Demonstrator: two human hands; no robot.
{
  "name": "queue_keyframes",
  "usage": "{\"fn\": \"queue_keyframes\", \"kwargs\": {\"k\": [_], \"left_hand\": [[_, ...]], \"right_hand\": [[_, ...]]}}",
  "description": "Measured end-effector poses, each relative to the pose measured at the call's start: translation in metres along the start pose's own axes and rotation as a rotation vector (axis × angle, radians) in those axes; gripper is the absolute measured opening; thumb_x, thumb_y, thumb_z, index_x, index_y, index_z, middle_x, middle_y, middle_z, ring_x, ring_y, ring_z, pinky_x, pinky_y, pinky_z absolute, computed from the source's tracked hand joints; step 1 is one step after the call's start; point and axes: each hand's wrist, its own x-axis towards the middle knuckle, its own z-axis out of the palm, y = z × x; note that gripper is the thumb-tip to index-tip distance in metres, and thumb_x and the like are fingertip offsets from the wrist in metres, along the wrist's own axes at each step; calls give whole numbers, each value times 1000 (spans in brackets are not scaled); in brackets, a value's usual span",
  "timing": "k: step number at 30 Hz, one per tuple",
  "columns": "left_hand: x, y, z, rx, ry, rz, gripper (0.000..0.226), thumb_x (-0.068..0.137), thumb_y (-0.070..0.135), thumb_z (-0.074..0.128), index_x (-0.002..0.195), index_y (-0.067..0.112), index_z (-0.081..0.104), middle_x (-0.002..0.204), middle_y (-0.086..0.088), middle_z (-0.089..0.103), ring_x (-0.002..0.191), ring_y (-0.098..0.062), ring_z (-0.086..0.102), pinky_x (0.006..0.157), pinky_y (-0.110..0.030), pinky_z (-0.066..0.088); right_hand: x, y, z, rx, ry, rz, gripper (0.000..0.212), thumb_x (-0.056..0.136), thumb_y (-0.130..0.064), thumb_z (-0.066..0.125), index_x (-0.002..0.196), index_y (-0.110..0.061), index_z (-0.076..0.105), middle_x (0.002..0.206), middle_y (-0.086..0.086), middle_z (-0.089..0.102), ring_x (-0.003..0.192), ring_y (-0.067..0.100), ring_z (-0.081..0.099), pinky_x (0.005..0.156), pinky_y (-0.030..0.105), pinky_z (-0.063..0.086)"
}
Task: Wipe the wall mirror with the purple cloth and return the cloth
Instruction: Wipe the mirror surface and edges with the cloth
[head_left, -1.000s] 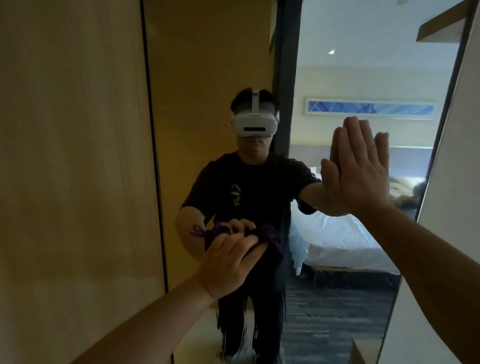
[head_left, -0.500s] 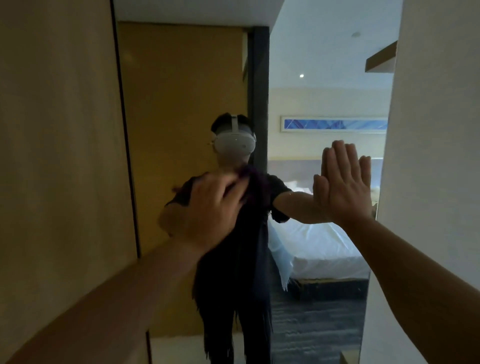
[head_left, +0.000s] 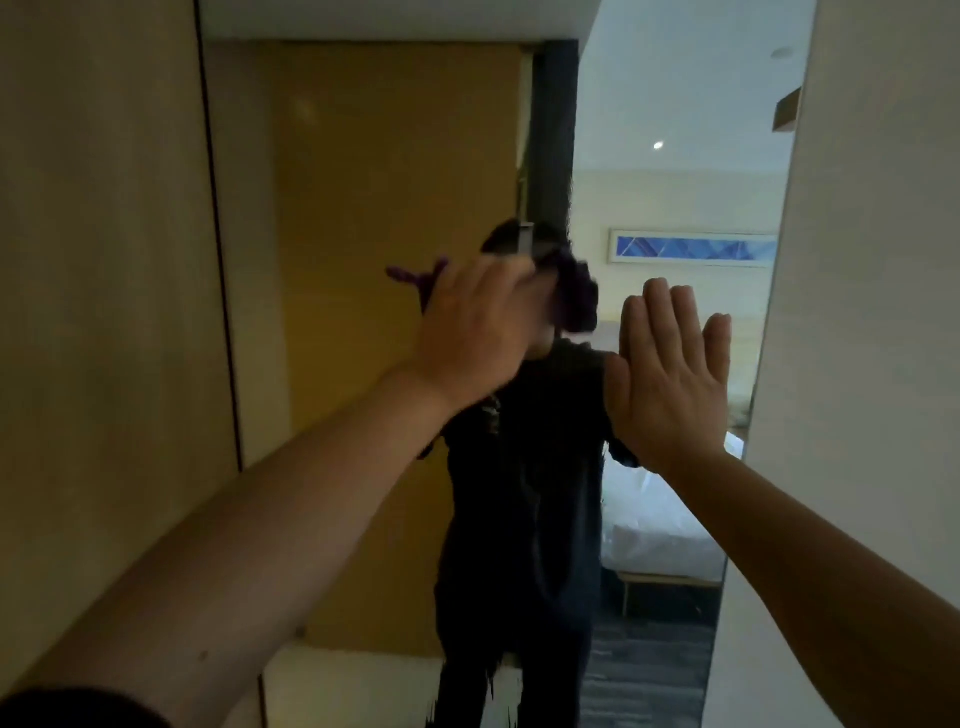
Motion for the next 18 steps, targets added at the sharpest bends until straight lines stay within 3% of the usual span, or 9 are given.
{"fn": "queue_keyframes", "kwargs": {"k": [5,8,14,18], "left_hand": [[-162,79,1,-65,-135,30,38,89,18,73,126,21,64,119,-3,59,93,-27,63,78,-41,48],[-212,105,-7,-111,-230,45,32,98,21,63,130,25,60,124,2,53,102,-21,59,80,-40,48],[-203,99,-14,-154,-257,57,27,105,19,50,129,24,60,120,2,57,100,-20,60,84,-37,45],[-150,88,-13,-187,-193,-4,27,100,23,57,126,20,61,116,-3,58,96,-25,60,78,-41,47]], "right_hand": [[1,1,-2,37,8,-6,58,107,-40,22,157,-13,12,166,9,6,151,19,-17,122,50,-8],[0,1,-4,46,25,-6,58,107,-39,22,157,-12,15,166,10,9,151,19,-15,122,48,-10],[-7,25,-23,182,12,-40,53,108,-32,29,157,-13,21,166,9,10,154,23,-4,124,44,-3],[-10,65,-24,-19,-67,-3,61,102,-34,45,154,-14,23,166,9,6,153,25,-6,123,53,2]]}}
